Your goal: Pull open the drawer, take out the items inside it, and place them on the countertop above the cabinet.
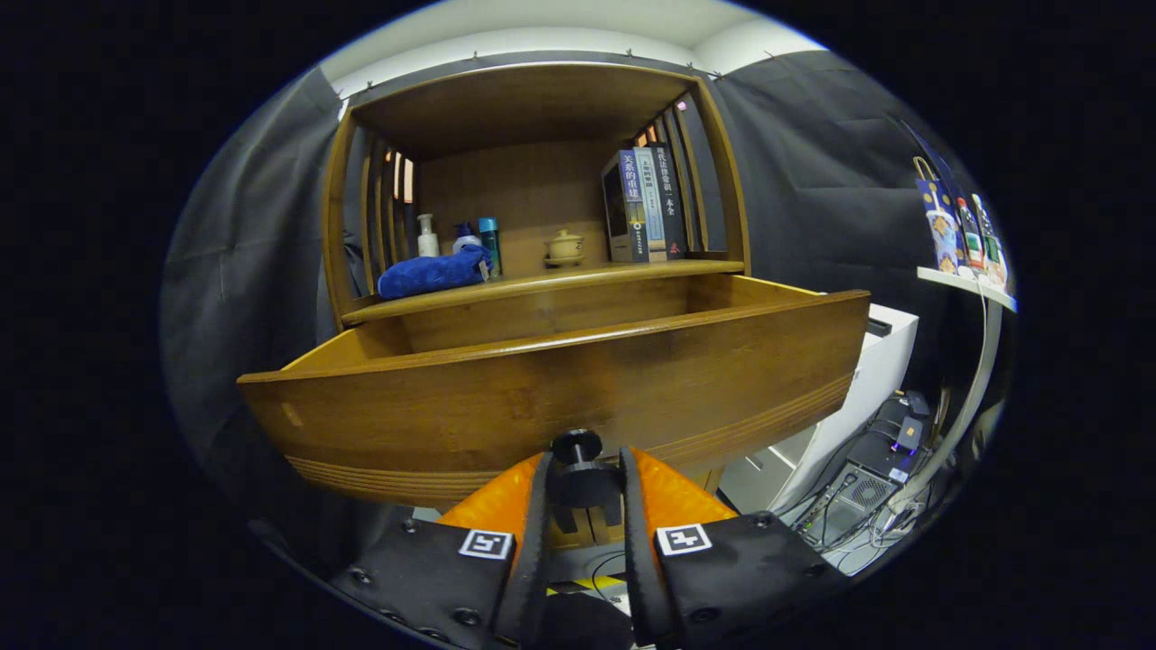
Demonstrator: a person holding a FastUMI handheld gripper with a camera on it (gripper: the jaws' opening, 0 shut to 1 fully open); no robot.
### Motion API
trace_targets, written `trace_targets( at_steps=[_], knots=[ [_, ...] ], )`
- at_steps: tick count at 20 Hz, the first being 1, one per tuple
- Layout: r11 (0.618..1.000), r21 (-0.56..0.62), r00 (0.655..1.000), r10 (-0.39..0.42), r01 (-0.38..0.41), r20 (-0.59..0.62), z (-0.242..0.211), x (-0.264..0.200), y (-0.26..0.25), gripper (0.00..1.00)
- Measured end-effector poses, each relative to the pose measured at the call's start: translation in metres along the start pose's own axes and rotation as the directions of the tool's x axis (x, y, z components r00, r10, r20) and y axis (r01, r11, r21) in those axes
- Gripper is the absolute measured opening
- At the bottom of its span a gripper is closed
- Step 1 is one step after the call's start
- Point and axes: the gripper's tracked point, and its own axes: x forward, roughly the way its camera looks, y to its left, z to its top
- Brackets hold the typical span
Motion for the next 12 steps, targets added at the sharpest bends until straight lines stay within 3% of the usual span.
trace_targets(
  at_steps=[6,12],
  knots=[
    [1.0,-0.022,1.0,-0.005,0.005,0.016,0.032,-0.015,0.006,1.0],
    [0.999,-0.043,0.997,0.01,-0.006,0.08,0.094,-0.031,0.014,0.99]
  ],
)
